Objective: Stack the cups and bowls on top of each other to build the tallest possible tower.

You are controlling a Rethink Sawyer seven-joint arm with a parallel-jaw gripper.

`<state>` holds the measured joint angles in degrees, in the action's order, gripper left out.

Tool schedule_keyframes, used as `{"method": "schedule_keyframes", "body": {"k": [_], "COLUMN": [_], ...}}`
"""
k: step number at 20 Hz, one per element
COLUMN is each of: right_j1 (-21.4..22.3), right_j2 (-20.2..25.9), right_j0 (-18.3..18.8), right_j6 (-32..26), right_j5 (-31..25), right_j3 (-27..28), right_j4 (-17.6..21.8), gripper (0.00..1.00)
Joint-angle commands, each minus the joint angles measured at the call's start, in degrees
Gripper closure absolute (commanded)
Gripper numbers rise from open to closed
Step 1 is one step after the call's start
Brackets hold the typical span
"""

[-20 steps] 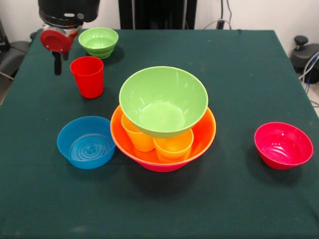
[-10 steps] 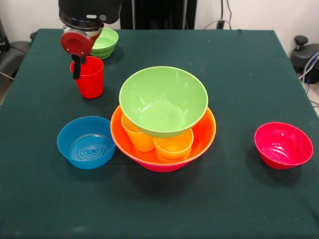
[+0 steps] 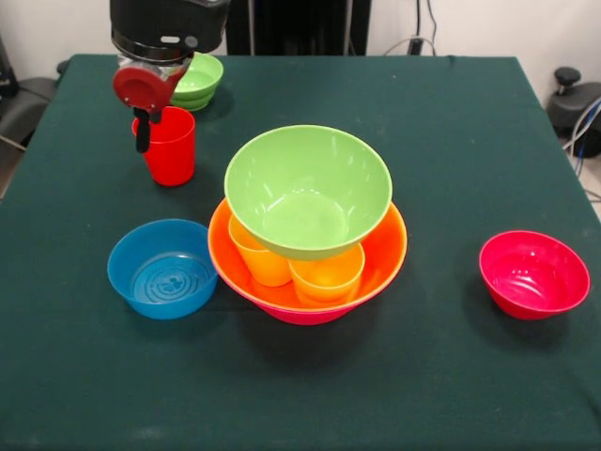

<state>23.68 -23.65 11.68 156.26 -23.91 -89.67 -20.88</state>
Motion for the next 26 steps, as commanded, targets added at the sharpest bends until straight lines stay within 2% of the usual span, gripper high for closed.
{"method": "schedule_keyframes", "body": {"k": [1,7,15,26], "right_j1": [-1.95,-3.9,-5.55,-5.0], "right_j2": [3.61,6.11,7.24,7.93], "right_j0": [-0.88,0.98,1.18,1.76], "right_j6": [6.48,5.06,4.54,3.4], "right_j5": [-5.59,-0.63,2.32,2.75], "right_j3": [3.23,2.05,1.66,0.86], "right_j4": [-1.08,-1.08,-0.75,-0.22], "gripper": [0.0,0.0,0.0,0.0]}}
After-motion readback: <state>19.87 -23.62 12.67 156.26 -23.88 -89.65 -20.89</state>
